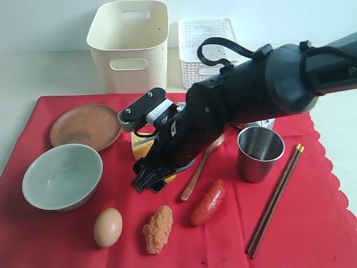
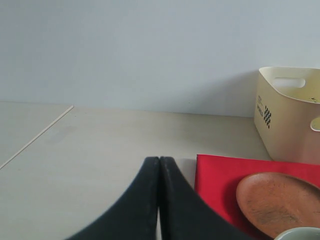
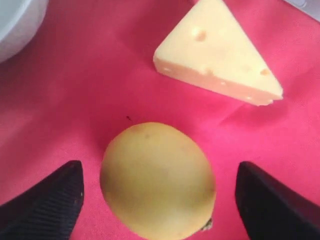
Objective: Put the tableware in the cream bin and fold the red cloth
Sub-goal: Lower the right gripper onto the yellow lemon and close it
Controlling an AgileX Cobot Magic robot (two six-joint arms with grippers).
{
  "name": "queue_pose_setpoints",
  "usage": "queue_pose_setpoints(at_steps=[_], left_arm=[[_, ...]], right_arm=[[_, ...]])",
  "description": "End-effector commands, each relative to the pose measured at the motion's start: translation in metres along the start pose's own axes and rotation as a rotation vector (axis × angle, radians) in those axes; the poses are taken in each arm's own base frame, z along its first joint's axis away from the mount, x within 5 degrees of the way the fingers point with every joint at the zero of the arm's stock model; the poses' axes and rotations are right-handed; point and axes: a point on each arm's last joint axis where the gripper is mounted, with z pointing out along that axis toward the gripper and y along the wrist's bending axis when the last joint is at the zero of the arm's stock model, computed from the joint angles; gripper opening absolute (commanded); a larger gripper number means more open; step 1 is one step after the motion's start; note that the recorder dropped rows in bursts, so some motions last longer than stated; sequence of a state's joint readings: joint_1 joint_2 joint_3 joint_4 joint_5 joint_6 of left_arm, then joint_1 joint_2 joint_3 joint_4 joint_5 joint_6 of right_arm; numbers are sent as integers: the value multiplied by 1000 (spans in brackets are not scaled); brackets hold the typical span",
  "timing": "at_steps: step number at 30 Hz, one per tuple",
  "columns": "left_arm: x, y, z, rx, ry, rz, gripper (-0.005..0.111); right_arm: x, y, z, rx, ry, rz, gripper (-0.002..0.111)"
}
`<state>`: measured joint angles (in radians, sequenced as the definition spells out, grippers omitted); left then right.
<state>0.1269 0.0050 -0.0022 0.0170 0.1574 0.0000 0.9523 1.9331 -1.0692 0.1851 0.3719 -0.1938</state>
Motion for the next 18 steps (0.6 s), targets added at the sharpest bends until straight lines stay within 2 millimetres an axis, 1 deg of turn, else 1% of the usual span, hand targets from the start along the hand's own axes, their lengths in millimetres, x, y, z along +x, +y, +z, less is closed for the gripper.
queue_pose_setpoints(at_steps=[1, 3, 5, 12, 15, 18], left_arm=[[0, 0, 0, -1, -5, -13, 1], [0, 0, 0, -1, -5, -13, 1], [0, 0, 0, -1, -5, -13, 1], [0, 0, 0, -1, -5, -13, 1], [0, 0, 0, -1, -5, -13, 1], [0, 0, 0, -1, -5, -13, 1]], right_arm=[[-6, 0, 7, 3, -3, -27, 78], [-6, 0, 9, 3, 0, -27, 77], [-5, 0, 9, 3, 4, -31, 72], [-5, 0, 9, 3, 8, -49, 36], [-5, 0, 9, 2, 10, -49, 23], [-5, 0, 5, 0, 14, -50, 14]])
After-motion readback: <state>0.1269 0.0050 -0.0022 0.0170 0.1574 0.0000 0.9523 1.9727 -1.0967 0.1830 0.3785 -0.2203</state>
